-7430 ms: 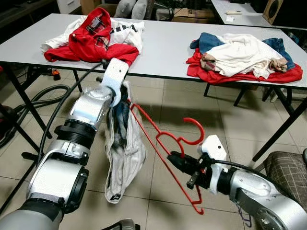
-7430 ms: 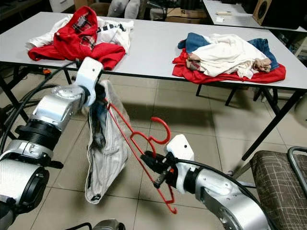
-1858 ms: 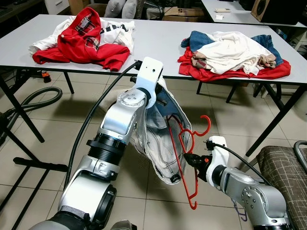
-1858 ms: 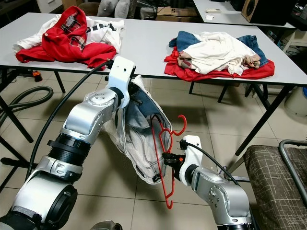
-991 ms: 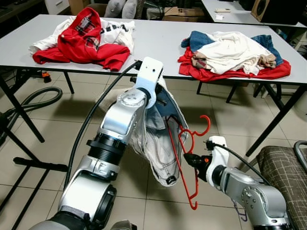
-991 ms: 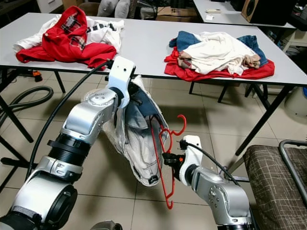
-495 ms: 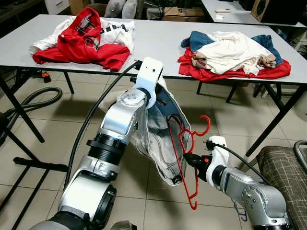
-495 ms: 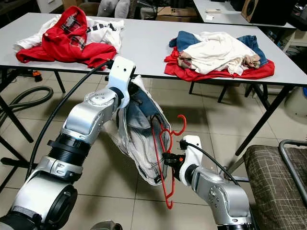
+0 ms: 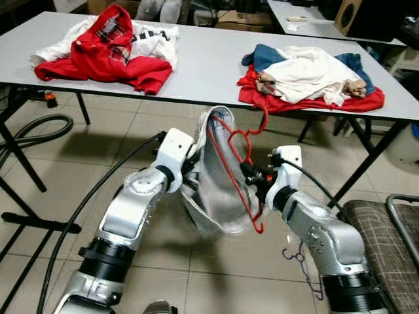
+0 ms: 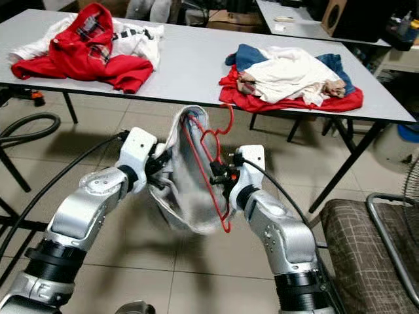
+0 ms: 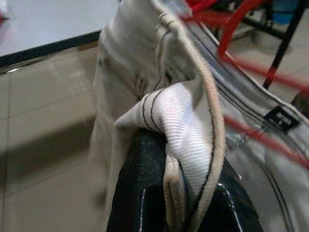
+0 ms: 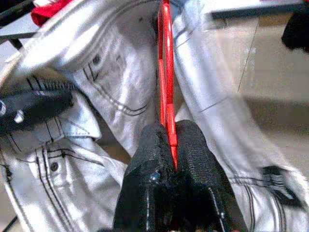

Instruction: Hang hanger

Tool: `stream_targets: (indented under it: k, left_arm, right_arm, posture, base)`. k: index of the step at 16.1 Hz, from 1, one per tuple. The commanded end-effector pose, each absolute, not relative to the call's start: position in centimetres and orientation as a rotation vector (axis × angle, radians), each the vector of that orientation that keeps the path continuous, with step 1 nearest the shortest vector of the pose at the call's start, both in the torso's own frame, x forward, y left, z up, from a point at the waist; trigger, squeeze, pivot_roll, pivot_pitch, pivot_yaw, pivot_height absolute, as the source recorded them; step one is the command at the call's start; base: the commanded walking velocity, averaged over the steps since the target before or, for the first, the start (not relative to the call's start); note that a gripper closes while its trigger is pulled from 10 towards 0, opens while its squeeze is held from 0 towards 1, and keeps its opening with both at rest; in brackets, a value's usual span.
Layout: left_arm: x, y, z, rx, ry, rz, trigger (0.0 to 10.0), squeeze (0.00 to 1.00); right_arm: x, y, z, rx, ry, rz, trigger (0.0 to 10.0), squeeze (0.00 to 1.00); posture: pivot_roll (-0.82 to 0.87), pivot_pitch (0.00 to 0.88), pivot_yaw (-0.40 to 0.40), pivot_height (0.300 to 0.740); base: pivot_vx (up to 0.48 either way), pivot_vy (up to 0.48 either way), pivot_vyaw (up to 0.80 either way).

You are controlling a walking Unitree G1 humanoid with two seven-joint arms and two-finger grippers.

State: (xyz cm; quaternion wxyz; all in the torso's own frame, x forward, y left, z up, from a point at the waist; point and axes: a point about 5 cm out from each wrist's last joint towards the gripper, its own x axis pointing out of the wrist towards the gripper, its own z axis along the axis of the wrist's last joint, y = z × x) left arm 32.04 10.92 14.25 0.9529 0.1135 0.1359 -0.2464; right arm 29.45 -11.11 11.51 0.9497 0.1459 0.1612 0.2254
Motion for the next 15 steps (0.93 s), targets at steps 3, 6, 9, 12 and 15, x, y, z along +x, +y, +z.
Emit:
stream_targets:
  k: [3, 6, 9, 12, 15]
  left_arm:
    - [31.6, 9.6, 16.1, 0.138, 0.217, -0.581, 0.0, 0.0]
    - [31.1, 8.3, 16.8, 0.097, 0.205, -0.686, 0.0, 0.0]
    - [30.7, 7.4, 17.6, 0.121, 0.193, -0.782, 0.0, 0.0]
    - [29.5, 6.9, 17.2, 0.178, 0.257, -0.914, 0.0, 0.0]
    - [28.8, 6.4, 17.6, 0.12, 0.277, -0.989, 0.0, 0.0]
  right_arm:
    - [30.7, -11.3, 12.3, 0.452, 0.271, 0.408, 10.0, 0.0]
    - [32.2, -11.8, 12.4, 0.639, 0.285, 0.326, 10.0, 0.0]
    - [33.0, -11.7, 11.8, 0.692, 0.35, 0.313, 10.0, 0.0]
    - [34.0, -11.7, 12.7, 0.872, 0.322, 0.277, 10.0, 0.0]
    - [34.8, -12.2, 12.9, 0.892, 0.293, 0.224, 10.0, 0.0]
  posture:
    - [0.08, 0.0, -0.063, 0.74]
    - [0.08, 0.0, -0.057, 0.74]
    - [0.09, 0.0, -0.053, 0.74]
    - [0.1, 0.0, -0.047, 0.74]
    - [0.1, 0.0, -0.046, 0.74]
  base:
    - [0.0, 0.0, 0.0]
    - [0.0, 0.0, 0.0]
    - [0.0, 0.0, 0.0]
    - [0.0, 0.0, 0.0]
    - [0.0, 0.0, 0.0]
